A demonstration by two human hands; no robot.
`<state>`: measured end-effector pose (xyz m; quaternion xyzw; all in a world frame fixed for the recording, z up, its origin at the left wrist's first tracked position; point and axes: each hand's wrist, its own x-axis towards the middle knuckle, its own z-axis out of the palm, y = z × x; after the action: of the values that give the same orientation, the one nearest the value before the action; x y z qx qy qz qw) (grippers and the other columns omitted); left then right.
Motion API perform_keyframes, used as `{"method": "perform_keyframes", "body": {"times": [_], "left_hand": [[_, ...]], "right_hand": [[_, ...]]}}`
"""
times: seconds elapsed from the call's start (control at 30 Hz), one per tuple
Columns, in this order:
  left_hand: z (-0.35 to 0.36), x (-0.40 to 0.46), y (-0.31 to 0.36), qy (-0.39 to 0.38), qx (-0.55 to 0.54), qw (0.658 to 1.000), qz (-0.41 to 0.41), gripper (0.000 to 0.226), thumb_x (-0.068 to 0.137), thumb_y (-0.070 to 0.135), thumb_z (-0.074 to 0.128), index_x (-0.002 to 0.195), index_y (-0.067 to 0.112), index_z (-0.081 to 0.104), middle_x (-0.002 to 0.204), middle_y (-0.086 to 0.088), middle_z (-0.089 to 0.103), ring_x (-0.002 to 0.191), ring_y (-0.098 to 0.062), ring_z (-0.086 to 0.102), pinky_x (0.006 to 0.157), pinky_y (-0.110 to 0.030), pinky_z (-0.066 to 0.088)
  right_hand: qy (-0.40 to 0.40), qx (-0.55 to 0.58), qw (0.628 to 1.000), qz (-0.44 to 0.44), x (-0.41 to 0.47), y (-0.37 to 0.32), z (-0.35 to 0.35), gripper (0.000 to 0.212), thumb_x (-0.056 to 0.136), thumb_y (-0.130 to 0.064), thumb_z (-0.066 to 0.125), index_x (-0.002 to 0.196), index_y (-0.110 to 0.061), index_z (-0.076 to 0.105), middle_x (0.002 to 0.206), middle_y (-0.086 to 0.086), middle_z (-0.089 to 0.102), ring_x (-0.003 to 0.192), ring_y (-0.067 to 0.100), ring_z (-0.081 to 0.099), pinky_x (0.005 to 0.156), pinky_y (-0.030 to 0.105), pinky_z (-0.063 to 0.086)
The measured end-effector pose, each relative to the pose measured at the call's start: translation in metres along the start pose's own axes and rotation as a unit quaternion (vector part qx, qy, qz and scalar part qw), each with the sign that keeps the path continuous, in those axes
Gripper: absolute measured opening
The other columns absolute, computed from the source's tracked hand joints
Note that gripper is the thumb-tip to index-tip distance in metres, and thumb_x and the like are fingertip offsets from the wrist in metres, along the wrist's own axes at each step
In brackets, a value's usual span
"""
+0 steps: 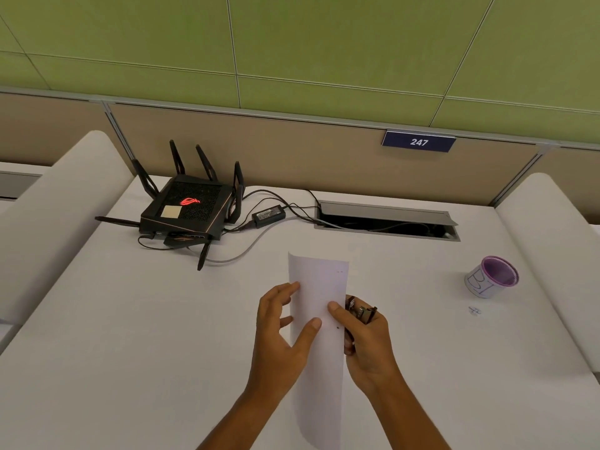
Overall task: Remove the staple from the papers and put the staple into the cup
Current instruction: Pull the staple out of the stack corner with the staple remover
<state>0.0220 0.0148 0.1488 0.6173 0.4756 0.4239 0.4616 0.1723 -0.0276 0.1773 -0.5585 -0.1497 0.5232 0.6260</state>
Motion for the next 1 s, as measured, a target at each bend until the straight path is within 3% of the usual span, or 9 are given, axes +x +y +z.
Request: {"method": "perform_keyframes", "body": {"times": [0.1, 0.3, 0.5, 0.6, 0.67, 0.73, 0.8, 0.87, 1.0], "left_hand": [[0.000, -0.001, 0.004, -0.002, 0.006, 1.000, 0.006, 0.069, 0.083, 0.053, 0.076, 0.145, 0.043, 0.048, 0.150, 0.025, 0.046, 0.133, 0.005, 0.051, 0.094, -0.008, 0.055], [0.002, -0.001, 0.011, -0.012, -0.003, 1.000, 0.004, 0.070, 0.082, 0.053, 0.077, 0.145, 0.044, 0.047, 0.149, 0.024, 0.049, 0.131, -0.004, 0.058, 0.096, -0.014, 0.058], [0.005, -0.002, 0.021, -0.048, -0.002, 0.999, -0.012, 0.070, 0.082, 0.058, 0.073, 0.144, 0.048, 0.042, 0.144, 0.031, 0.048, 0.128, 0.004, 0.058, 0.094, -0.008, 0.055], [0.006, -0.002, 0.022, -0.065, 0.001, 0.998, -0.023, 0.069, 0.081, 0.057, 0.074, 0.142, 0.050, 0.041, 0.142, 0.036, 0.047, 0.126, 0.010, 0.056, 0.094, -0.004, 0.052], [0.004, -0.003, 0.023, -0.077, -0.002, 0.997, -0.031, 0.069, 0.081, 0.056, 0.075, 0.141, 0.050, 0.041, 0.142, 0.036, 0.047, 0.127, 0.012, 0.055, 0.093, -0.003, 0.051], [0.002, -0.004, 0.025, -0.089, -0.025, 0.995, -0.042, 0.064, 0.085, 0.048, 0.077, 0.139, 0.049, 0.041, 0.141, 0.032, 0.049, 0.127, 0.015, 0.053, 0.088, -0.003, 0.053], [-0.001, -0.005, 0.027, -0.092, -0.035, 0.994, -0.052, 0.054, 0.094, 0.036, 0.075, 0.134, 0.050, 0.041, 0.137, 0.031, 0.050, 0.122, 0.009, 0.059, 0.083, -0.003, 0.053], [-0.003, -0.004, 0.026, -0.078, -0.024, 0.995, -0.065, 0.044, 0.101, 0.028, 0.066, 0.128, 0.054, 0.042, 0.133, 0.027, 0.056, 0.115, -0.002, 0.065, 0.084, -0.008, 0.058], [-0.008, 0.000, 0.023, -0.053, -0.018, 0.993, -0.105, 0.031, 0.109, 0.024, 0.053, 0.123, 0.052, 0.052, 0.122, 0.015, 0.069, 0.105, -0.012, 0.073, 0.074, -0.015, 0.063]], "right_hand": [[-0.002, 0.018, 1.000, 0.005, 0.000, -0.001, 0.000, 0.028, 0.077, -0.023, 0.084, 0.099, -0.006, 0.079, 0.081, 0.017, 0.062, 0.053, 0.017, 0.044, 0.059, 0.032, 0.042], [-0.010, 0.031, 0.999, 0.003, -0.004, -0.008, 0.005, 0.026, 0.078, -0.019, 0.081, 0.099, -0.005, 0.078, 0.080, 0.012, 0.069, 0.051, 0.014, 0.053, 0.051, 0.027, 0.050], [-0.028, 0.011, 0.999, -0.011, -0.010, -0.011, 0.012, 0.031, 0.090, -0.024, 0.073, 0.113, -0.004, 0.075, 0.081, 0.010, 0.074, 0.049, 0.010, 0.062, 0.049, 0.024, 0.052], [-0.047, -0.033, 0.998, -0.031, -0.013, -0.008, 0.015, 0.039, 0.084, -0.042, 0.073, 0.111, -0.014, 0.080, 0.086, 0.019, 0.071, 0.045, 0.017, 0.041, 0.050, 0.026, 0.033], [-0.066, -0.052, 0.995, -0.045, -0.016, -0.008, 0.015, 0.040, 0.085, -0.048, 0.070, 0.109, -0.017, 0.081, 0.097, 0.012, 0.078, 0.050, 0.024, 0.025, 0.053, 0.037, 0.020], [-0.078, -0.058, 0.994, -0.055, -0.017, -0.010, 0.014, 0.041, 0.084, -0.048, 0.070, 0.108, -0.016, 0.081, 0.108, 0.011, 0.080, 0.054, 0.032, 0.018, 0.055, 0.042, 0.016], [-0.077, -0.068, 0.993, -0.061, -0.018, -0.010, 0.013, 0.038, 0.086, -0.045, 0.071, 0.110, -0.016, 0.081, 0.092, 0.026, 0.073, 0.057, 0.034, 0.015, 0.056, 0.042, 0.016], [-0.077, -0.083, 0.991, -0.069, -0.019, -0.008, 0.010, 0.031, 0.093, -0.039, 0.070, 0.112, -0.017, 0.081, 0.078, 0.043, 0.051, 0.056, 0.032, 0.014, 0.055, 0.040, 0.015], [-0.064, -0.076, 0.992, -0.080, -0.014, -0.003, 0.001, 0.023, 0.092, -0.029, 0.073, 0.109, -0.016, 0.081, 0.094, 0.035, 0.069, 0.057, 0.033, 0.017, 0.054, 0.040, 0.017]]}}
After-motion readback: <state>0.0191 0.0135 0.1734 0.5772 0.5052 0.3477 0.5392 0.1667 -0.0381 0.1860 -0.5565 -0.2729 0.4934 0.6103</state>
